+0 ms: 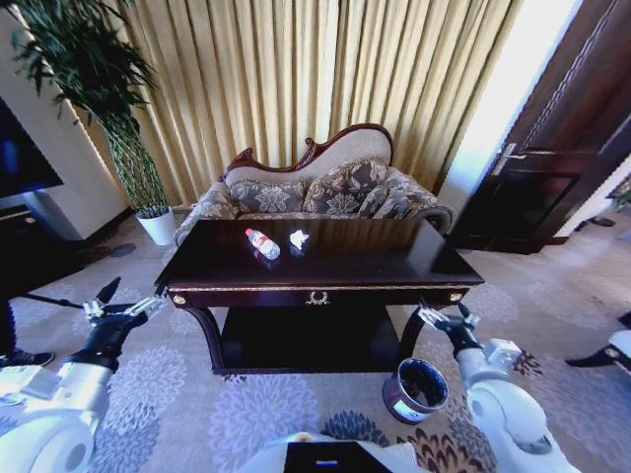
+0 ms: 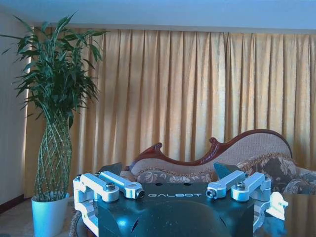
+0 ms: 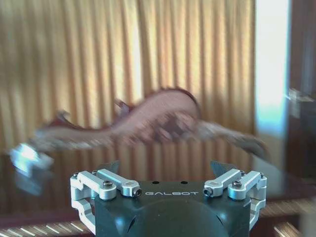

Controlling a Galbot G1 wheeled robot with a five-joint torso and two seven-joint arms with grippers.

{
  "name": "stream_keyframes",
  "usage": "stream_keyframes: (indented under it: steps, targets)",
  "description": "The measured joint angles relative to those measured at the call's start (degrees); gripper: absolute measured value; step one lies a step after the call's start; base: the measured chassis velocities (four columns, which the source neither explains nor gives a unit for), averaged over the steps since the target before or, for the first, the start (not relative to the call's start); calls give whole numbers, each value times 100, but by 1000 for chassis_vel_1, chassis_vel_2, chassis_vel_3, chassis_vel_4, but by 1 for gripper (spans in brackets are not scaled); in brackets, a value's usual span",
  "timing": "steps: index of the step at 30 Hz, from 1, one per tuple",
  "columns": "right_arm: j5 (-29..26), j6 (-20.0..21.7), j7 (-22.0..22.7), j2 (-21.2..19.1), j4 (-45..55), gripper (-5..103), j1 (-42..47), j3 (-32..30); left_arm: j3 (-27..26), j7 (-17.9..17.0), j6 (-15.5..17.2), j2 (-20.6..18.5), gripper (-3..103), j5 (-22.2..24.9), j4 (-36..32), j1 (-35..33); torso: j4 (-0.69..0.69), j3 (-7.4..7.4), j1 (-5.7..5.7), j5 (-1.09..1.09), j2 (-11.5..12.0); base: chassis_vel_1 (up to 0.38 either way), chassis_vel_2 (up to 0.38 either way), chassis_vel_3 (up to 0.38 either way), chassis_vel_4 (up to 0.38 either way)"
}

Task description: Move to the front of the table and place the trash on the table into the trash bin.

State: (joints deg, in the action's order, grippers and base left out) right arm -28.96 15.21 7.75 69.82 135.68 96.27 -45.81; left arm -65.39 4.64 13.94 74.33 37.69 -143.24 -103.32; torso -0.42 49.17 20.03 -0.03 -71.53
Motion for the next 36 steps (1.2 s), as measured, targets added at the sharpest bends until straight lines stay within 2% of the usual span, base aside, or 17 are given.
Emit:
stream_keyframes:
  steps: [3,6,9,18,36]
  targets:
    - [29,343,5,-4,643,100,-26,196,1,-5,0,18,100,0,0,-6,-1,0,0,1,0,0,0,0,0]
    - [32,548,5,-62,804,100,-81,263,8,-22,30,27,100,0,0,-7,0,0,0,0,0,0,0,0,0]
    - [27,746,-10,-147,854,100,-151,293,10,-209,326,28,100,-6,0,14,0,0,0,2,0,0,0,0,0]
    - [27,759,-14,-136,709,100,-171,301,-15,-342,564,-42,100,-34,0,54,-1,0,-1,2,-1,0,0,0,0]
    - [40,564,-55,-139,512,100,-248,308,100,-326,556,-69,100,-134,0,62,-1,1,1,2,1,-106,99,104,-98]
